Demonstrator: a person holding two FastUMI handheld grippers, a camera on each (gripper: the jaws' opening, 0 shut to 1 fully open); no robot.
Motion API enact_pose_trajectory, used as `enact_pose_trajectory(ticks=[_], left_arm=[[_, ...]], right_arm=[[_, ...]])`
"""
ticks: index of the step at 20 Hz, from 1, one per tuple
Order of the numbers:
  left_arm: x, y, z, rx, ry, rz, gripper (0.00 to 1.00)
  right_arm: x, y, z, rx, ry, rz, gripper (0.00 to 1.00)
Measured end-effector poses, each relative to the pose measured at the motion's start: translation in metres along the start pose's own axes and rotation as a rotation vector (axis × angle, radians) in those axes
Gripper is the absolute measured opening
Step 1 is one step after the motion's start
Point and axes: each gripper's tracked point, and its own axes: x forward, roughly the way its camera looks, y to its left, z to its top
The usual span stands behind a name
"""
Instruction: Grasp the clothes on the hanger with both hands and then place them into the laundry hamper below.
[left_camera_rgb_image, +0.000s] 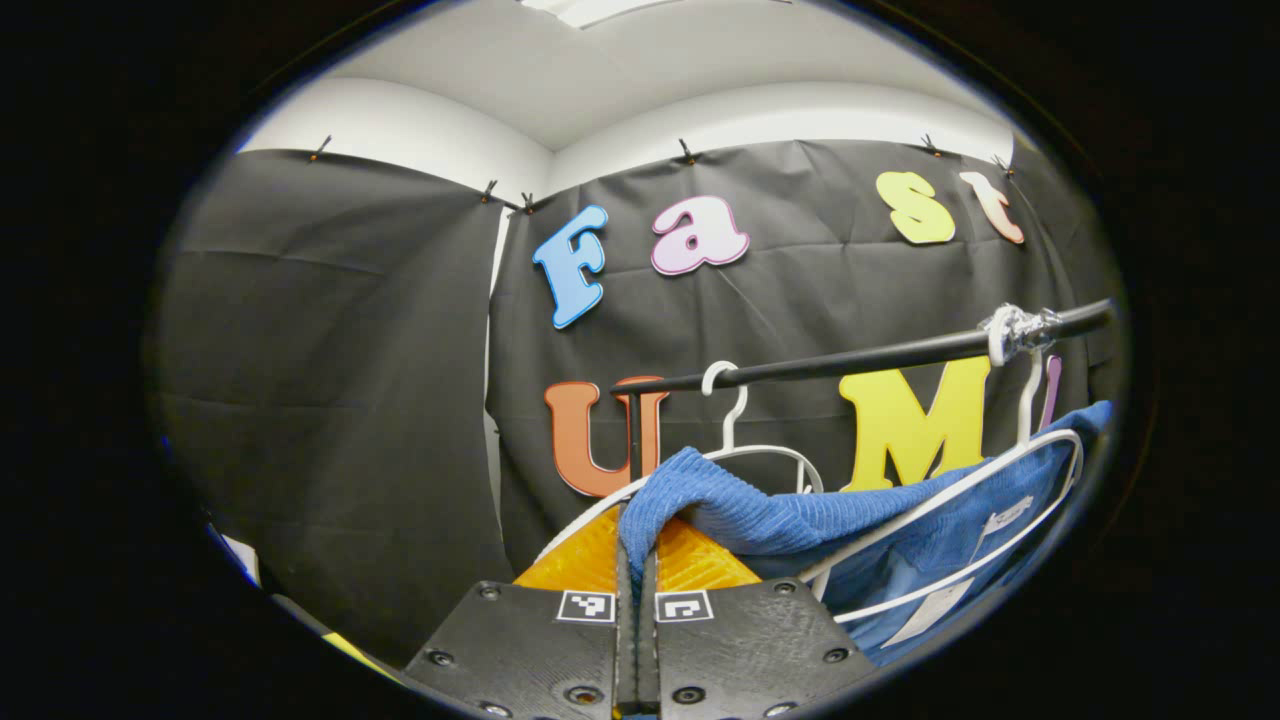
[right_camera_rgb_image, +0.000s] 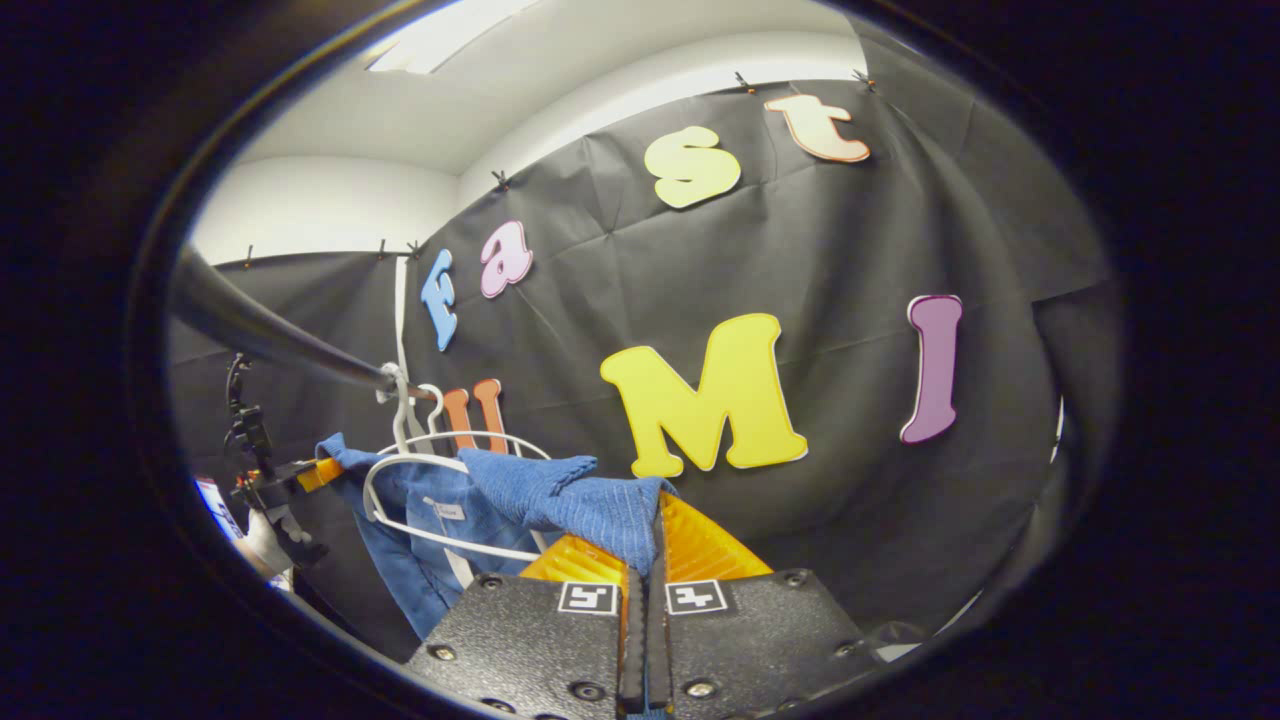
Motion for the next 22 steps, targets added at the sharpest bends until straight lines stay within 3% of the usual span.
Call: enact_pose_trajectory(ticks=[4,8,9,13,15,16,22], left_arm=[[0.006,-0.002,-0.001,0.016,0.017,-0.017,0.01],[0.008,0.001,-0.025,-0.01,0.087,-0.041,0.01],[0.008,0.002,-0.032,-0.028,0.109,-0.051,0.05],[0.006,0.006,-0.065,-0.071,0.191,-0.063,0.01],[-0.001,0.005,-0.08,-0.064,0.22,-0.069,0.05],[-0.005,0.006,-0.087,-0.048,0.226,-0.067,0.01],[-0.038,0.006,-0.143,-0.031,0.321,-0.057,0.01]], right_arm=[[0.023,-0.009,0.002,-0.041,-0.002,-0.075,0.05],[0.045,-0.015,-0.018,-0.002,0.049,-0.1,0.05],[0.049,-0.017,-0.026,0.013,0.067,-0.1,0.05],[0.057,-0.024,-0.068,0.066,0.163,-0.112,0.05],[0.055,-0.026,-0.086,0.078,0.19,-0.116,0.05],[0.053,-0.028,-0.095,0.075,0.203,-0.121,0.05],[0.039,-0.028,-0.158,0.083,0.307,-0.134,0.05]])
